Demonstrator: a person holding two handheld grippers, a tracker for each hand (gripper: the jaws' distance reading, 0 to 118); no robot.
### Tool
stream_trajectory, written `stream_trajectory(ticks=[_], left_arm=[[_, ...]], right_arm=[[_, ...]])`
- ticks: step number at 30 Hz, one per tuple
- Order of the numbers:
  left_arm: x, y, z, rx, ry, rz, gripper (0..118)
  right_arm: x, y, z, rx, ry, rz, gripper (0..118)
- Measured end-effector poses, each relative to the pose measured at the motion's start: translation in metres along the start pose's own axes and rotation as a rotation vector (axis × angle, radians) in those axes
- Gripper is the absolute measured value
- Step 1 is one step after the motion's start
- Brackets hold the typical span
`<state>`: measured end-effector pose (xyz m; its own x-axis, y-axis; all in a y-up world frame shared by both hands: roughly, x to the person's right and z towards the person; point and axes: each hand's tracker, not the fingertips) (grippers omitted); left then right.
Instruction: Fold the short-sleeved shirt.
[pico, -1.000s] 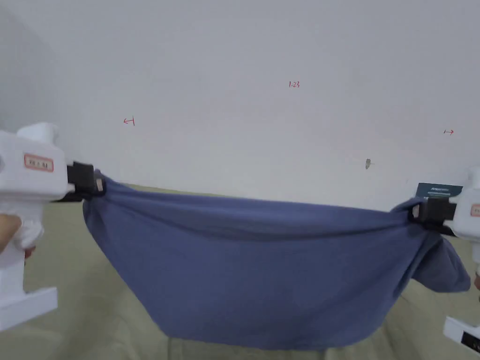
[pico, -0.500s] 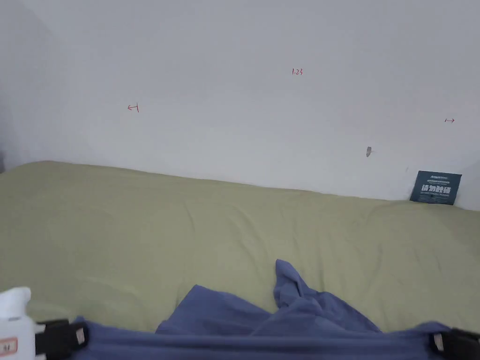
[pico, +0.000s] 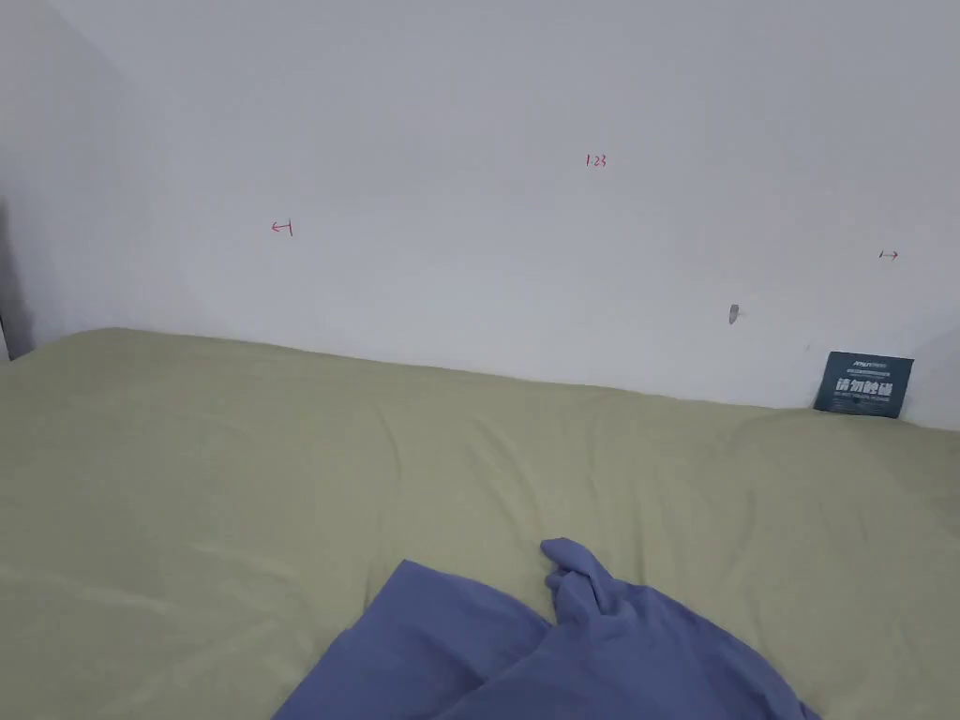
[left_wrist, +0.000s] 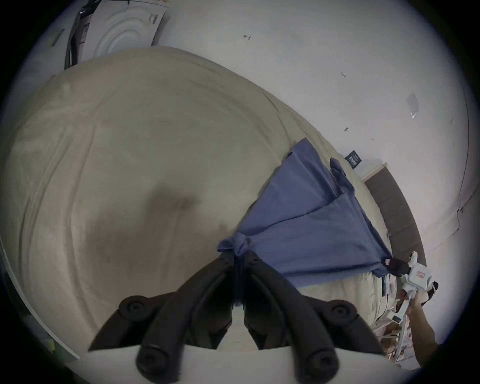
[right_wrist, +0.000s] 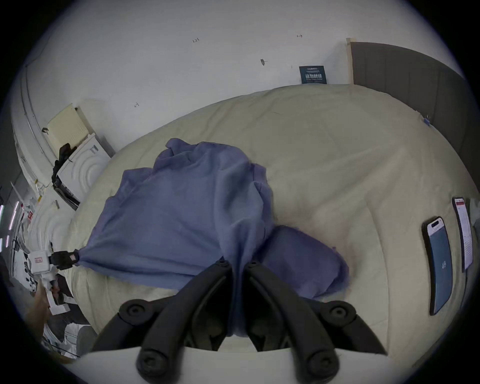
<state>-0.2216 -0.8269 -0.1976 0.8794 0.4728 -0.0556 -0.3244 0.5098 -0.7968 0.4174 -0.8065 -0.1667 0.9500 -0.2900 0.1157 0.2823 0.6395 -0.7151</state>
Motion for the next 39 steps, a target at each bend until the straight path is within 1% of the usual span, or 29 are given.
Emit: stream_trajectory(ticks=[1, 2, 3, 4, 5, 6, 8, 10, 11, 12, 13, 14, 15, 16, 17, 18, 20, 22, 23, 25, 27, 28, 29, 30, 31, 32, 33, 36, 39], left_arm=[[0.002, -0.001, 0.001, 0.006, 0.002, -0.003, 14], [0.007, -0.001, 0.004, 0.015, 0.02, -0.01, 41], [0.013, -0.001, 0.008, 0.036, 0.068, -0.042, 75], [0.017, -0.001, 0.012, 0.055, 0.07, -0.087, 98], [0.023, -0.002, 0.02, 0.106, 0.053, -0.132, 105], [0.031, -0.005, 0.031, 0.188, 0.023, -0.19, 105], [0.051, -0.009, 0.048, 0.295, 0.015, -0.281, 105], [0.074, -0.018, 0.061, 0.434, 0.056, -0.38, 104], [0.083, -0.023, 0.066, 0.497, 0.091, -0.416, 103], [0.088, -0.028, 0.067, 0.558, 0.136, -0.452, 103], [0.095, -0.032, 0.069, 0.574, 0.15, -0.487, 102], [0.102, -0.034, 0.07, 0.574, 0.167, -0.501, 98], [0.108, -0.037, 0.072, 0.555, 0.161, -0.498, 85], [0.111, -0.044, 0.072, 0.556, 0.152, -0.506, 61], [0.114, -0.049, 0.073, 0.571, 0.152, -0.521, 14], [0.117, -0.054, 0.074, 0.588, 0.155, -0.552, 0], [0.12, -0.064, 0.073, 0.616, 0.225, -0.578, 0], [0.114, -0.064, 0.074, 0.567, 0.14, -0.545, 0], [0.112, -0.063, 0.073, 0.553, 0.134, -0.525, 0], [0.108, -0.055, 0.071, 0.538, 0.194, -0.518, 0], [0.095, -0.031, 0.07, 0.495, 0.185, -0.502, 0], [0.091, -0.015, 0.068, 0.422, 0.144, -0.482, 3], [0.083, 0.005, 0.065, 0.292, 0.094, -0.465, 16], [0.074, 0.021, 0.059, 0.214, 0.061, -0.431, 41], [0.066, 0.039, 0.05, 0.053, 0.04, -0.387, 74], [0.067, 0.048, 0.046, -0.028, 0.074, -0.368, 101], [0.061, 0.054, 0.036, -0.086, 0.103, -0.354, 103], [0.053, 0.057, 0.014, -0.129, 0.119, -0.405, 103], [0.049, 0.051, -0.01, -0.188, 0.151, -0.356, 101]], right_arm=[[0.0, 0.001, 0.0, 0.001, 0.002, -0.004, 5], [-0.003, 0.001, 0.002, 0.008, 0.0, 0.0, 19], [-0.007, 0.001, 0.007, 0.046, -0.015, 0.034, 43], [-0.014, 0.003, 0.014, 0.088, -0.041, 0.095, 74], [-0.02, 0.005, 0.02, 0.117, -0.052, 0.146, 105], [-0.029, 0.006, 0.03, 0.171, -0.054, 0.199, 109], [-0.047, 0.004, 0.05, 0.293, -0.068, 0.279, 107], [-0.069, 0.002, 0.064, 0.381, -0.139, 0.315, 107], [-0.08, -0.002, 0.072, 0.411, -0.157, 0.326, 105], [-0.089, -0.005, 0.078, 0.44, -0.185, 0.33, 96], [-0.096, -0.009, 0.082, 0.456, -0.186, 0.325, 80], [-0.101, -0.013, 0.086, 0.462, -0.174, 0.323, 47], [-0.107, -0.019, 0.091, 0.475, -0.171, 0.316, 17], [-0.113, -0.025, 0.093, 0.481, -0.177, 0.312, 1], [-0.118, -0.031, 0.094, 0.49, -0.197, 0.308, 0], [-0.122, -0.038, 0.097, 0.511, -0.241, 0.292, 0], [-0.121, -0.051, 0.101, 0.523, -0.191, 0.263, 0], [-0.121, -0.061, 0.103, 0.54, -0.194, 0.249, 0], [-0.119, -0.063, 0.102, 0.541, -0.197, 0.248, 0], [-0.116, -0.062, 0.102, 0.524, -0.201, 0.23, 0], [-0.111, -0.056, 0.102, 0.507, -0.181, 0.209, 0], [-0.109, -0.053, 0.102, 0.508, -0.181, 0.206, 0], [-0.108, -0.05, 0.103, 0.506, -0.184, 0.21, 0], [-0.107, -0.046, 0.103, 0.503, -0.188, 0.218, 0], [-0.108, -0.042, 0.104, 0.5, -0.187, 0.229, 0], [-0.108, -0.04, 0.104, 0.498, -0.178, 0.234, 0], [-0.106, -0.037, 0.104, 0.494, -0.164, 0.242, 0], [-0.106, -0.032, 0.098, 0.476, -0.16, 0.273, 0], [-0.106, -0.027, 0.091, 0.448, -0.15, 0.291, 0]])
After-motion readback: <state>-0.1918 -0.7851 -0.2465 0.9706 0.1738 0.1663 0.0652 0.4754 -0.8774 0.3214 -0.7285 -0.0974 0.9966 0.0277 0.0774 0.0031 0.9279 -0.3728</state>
